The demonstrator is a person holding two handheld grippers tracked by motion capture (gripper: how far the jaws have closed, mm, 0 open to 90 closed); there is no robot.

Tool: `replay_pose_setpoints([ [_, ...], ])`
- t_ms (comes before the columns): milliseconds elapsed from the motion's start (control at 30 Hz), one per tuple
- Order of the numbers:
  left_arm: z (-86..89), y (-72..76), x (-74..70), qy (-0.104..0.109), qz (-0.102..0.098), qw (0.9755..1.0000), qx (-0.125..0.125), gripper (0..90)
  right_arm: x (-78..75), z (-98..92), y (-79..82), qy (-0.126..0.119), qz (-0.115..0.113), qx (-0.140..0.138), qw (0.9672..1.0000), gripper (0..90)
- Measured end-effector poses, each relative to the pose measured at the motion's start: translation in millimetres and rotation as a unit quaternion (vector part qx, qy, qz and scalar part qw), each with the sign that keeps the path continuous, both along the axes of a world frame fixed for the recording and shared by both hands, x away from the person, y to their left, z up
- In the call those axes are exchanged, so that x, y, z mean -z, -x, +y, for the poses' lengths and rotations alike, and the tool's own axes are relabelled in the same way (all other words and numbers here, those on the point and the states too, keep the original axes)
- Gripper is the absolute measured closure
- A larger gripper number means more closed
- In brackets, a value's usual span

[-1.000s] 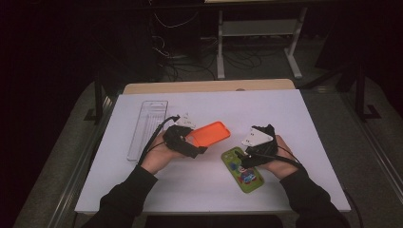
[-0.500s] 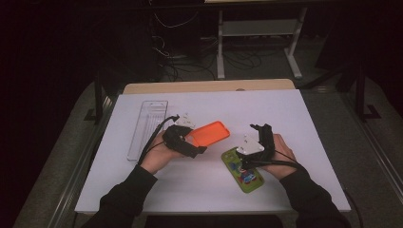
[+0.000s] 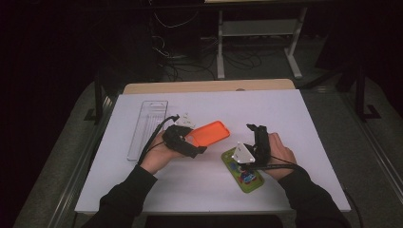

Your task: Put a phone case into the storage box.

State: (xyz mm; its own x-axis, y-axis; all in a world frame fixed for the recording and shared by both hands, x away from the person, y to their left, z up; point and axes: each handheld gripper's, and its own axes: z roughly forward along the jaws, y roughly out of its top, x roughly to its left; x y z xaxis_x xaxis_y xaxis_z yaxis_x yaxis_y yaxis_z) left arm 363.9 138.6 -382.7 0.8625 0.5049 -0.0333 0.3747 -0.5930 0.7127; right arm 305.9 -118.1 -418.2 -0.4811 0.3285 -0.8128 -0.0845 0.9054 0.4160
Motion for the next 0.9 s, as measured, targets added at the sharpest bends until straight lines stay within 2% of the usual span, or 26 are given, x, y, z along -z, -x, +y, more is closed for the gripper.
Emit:
replay_pose_setpoints([
  [67, 0.3, -0.3, -0.7, -0.001, -0.003, 1.0000, 0.003, 15.4, 1.0, 2.6, 1.8, -0.006, -0.002, 0.007, 1.0000, 0.3],
  [133, -0.2, 0.1, -0.4, 0.004, -0.001, 1.0000, 0.000, 15.4, 1.0, 3.5, 2.2, 0.006, -0.010, 0.004, 0.9999, 0.3],
  [200, 1.1, -1.0, -1.5, -0.008, -0.004, 0.9999, 0.007, 15.4, 1.4, 4.3, 1.7, 0.017, -0.017, -0.001, 0.9997, 0.3],
  [333, -1.2, 0.1, -1.4, 0.003, 0.002, 1.0000, -0.001, 15.4, 2.7, 6.8, 3.4, 0.030, -0.036, -0.006, 0.9989, 0.3],
  [400, -0.9, -0.4, -1.9, -0.008, -0.001, 0.9999, 0.006, 15.4, 3.4, 7.8, 4.7, 0.036, -0.044, -0.007, 0.9983, 0.4],
  [433, -1.5, 0.0, -1.8, -0.006, -0.002, 1.0000, 0.006, 15.4, 3.7, 8.2, 5.3, 0.040, -0.048, -0.009, 0.9980, 0.4],
  [467, -2.9, 0.8, -1.2, 0.002, 0.001, 1.0000, 0.002, 15.4, 3.9, 8.6, 5.5, 0.048, -0.053, -0.012, 0.9974, 0.4],
  [500, -2.3, 0.2, -1.9, -0.005, -0.001, 1.0000, 0.005, 15.4, 4.6, 8.7, 4.9, 0.060, -0.062, -0.021, 0.9961, 0.4],
  [667, -1.9, -0.4, -2.5, -0.008, -0.006, 0.9999, 0.009, 15.4, 9.8, 11.5, 5.8, 0.080, -0.079, -0.020, 0.9935, 0.4],
  [700, -2.0, -0.1, -2.3, -0.003, -0.005, 1.0000, 0.007, 15.4, 10.8, 12.1, 5.9, 0.080, -0.083, -0.020, 0.9931, 0.4],
  [900, 0.3, -0.5, -4.9, -0.002, -0.009, 0.9999, 0.006, 15.4, 11.7, 17.1, 6.0, 0.108, -0.112, -0.042, 0.9869, 0.4],
])
